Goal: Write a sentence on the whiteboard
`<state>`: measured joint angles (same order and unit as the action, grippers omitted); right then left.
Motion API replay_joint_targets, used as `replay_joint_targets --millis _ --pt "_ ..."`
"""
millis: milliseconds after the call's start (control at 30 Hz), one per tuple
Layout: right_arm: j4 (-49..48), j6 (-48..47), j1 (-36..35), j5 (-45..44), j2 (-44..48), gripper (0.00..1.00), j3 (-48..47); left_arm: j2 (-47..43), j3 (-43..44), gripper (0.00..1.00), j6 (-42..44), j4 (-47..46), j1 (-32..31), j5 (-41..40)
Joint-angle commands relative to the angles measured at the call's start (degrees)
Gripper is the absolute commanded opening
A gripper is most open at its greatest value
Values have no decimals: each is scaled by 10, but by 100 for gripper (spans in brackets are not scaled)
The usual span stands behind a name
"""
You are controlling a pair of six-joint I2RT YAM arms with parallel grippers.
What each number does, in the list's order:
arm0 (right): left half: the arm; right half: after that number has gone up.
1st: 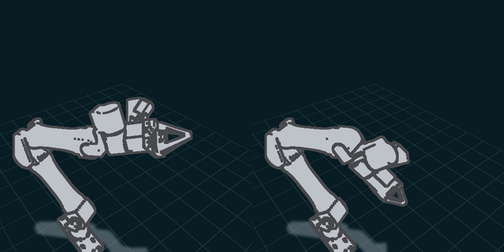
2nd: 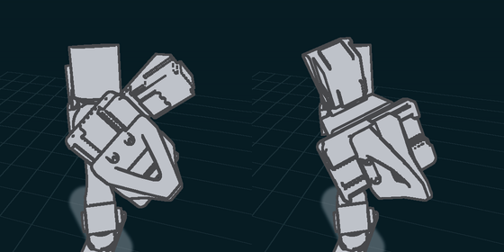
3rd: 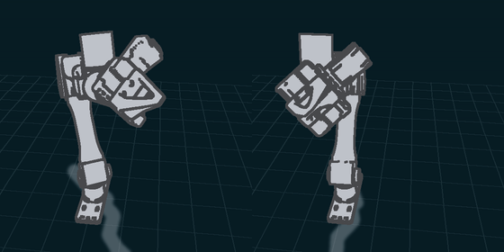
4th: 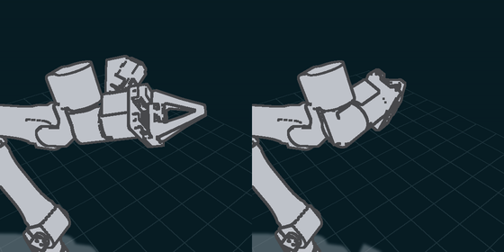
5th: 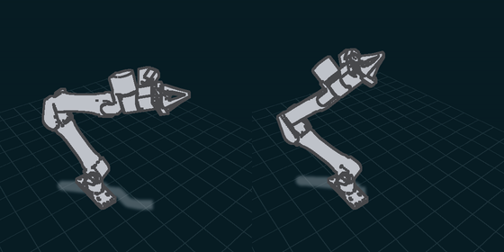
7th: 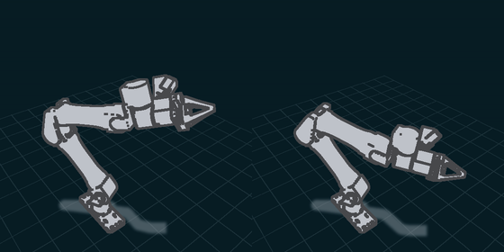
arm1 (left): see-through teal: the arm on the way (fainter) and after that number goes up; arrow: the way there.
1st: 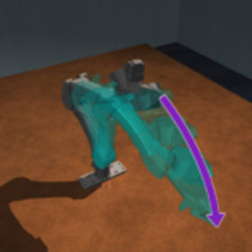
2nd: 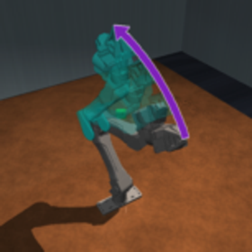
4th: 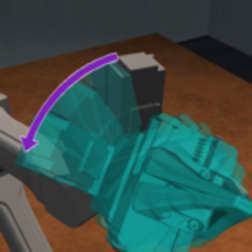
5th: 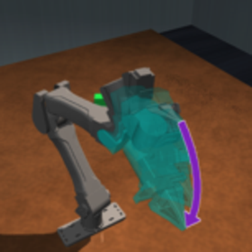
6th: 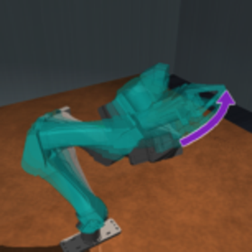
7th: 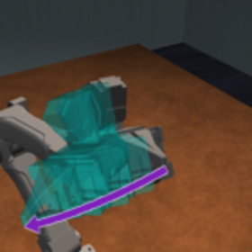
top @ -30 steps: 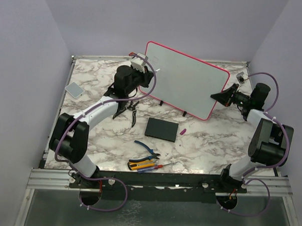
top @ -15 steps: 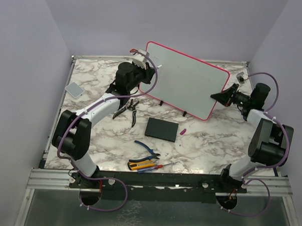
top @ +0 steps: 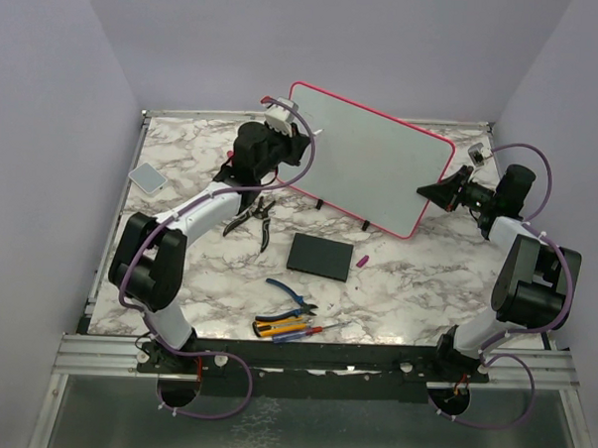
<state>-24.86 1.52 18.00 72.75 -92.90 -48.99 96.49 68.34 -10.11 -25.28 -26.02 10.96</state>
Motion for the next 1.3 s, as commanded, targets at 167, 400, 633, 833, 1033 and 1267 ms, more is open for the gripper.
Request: replay_joint_targets --millis 167,400,633,833,1033,1267 --pt "17 -17 -2 -54 -13 1 15 21 24 0 -3 -11 -3 -24" --pt "17 -17 -1 -53 -13 1 16 30 27 0 -3 -11 -3 -29" --pt "17 -17 -1 -54 -13 0 16 20 22 0 -3 -11 -3 -29" --pt "18 -17 -2 -53 -14 0 15 -14 -6 0 -2 -10 -3 -26" --pt "17 -17 -1 -53 -14 1 15 -23 -23 0 -7 -11 -7 -17" --pt "17 -17 -1 -51 -16 1 14 -17 -16 0 -2 -11 -24 0"
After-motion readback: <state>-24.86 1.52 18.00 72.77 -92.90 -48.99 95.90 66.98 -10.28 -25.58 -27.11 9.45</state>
